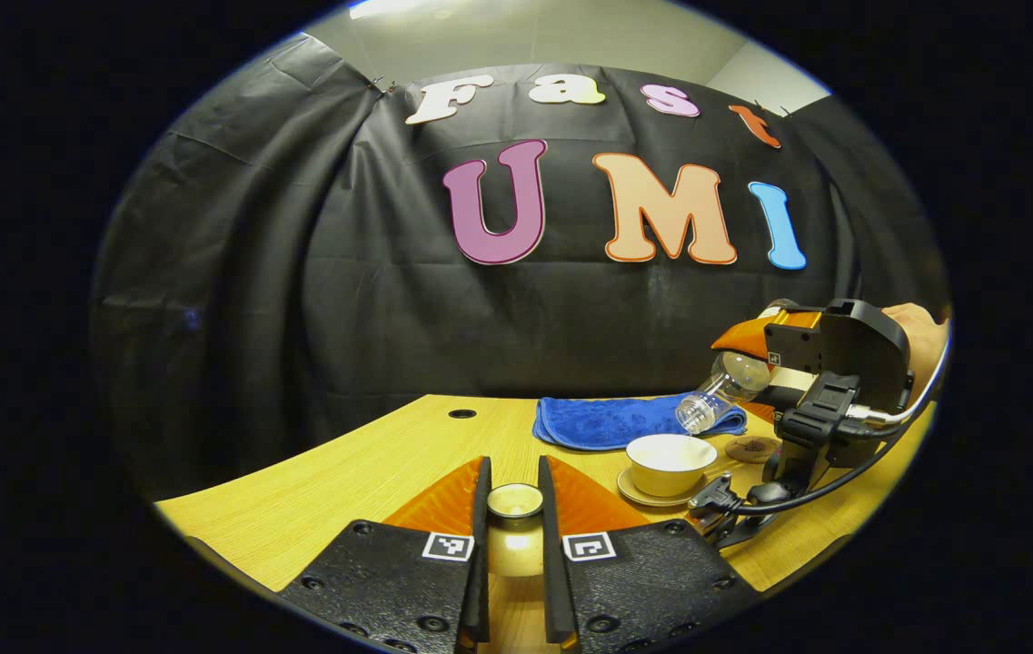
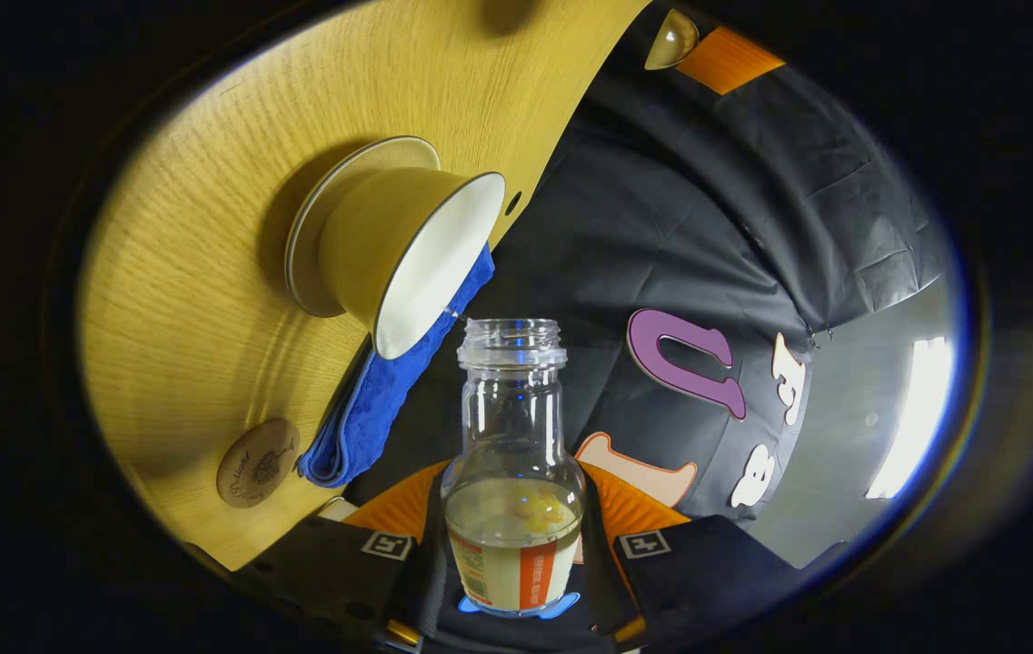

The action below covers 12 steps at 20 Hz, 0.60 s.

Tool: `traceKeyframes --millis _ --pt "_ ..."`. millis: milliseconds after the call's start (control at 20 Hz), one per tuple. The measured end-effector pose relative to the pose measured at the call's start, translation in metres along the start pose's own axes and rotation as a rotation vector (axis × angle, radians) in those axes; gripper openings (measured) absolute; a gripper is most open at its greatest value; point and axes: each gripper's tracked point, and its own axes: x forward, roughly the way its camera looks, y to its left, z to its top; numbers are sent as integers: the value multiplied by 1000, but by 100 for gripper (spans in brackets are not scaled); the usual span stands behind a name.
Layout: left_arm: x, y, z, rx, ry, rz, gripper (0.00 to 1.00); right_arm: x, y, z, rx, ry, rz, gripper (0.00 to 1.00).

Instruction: Open the teacup lid with one hand, grasp the water bottle and pour water into the teacup with the other hand; after pouring, place the water bottle on the coaster and then close the teacup lid.

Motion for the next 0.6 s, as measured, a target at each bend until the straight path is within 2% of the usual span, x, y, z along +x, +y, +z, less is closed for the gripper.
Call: traceKeyframes --millis 200,500,600 --pt "0 0 0 1 0 0 21 -2 6 2 29 -3 27 67" --pt "1 4 0 4 -2 19 21 -6 35 -1 247 24 119 67" --pt "1 8 0 4 -1 35 19 -7 39 -8 383 44 143 68"
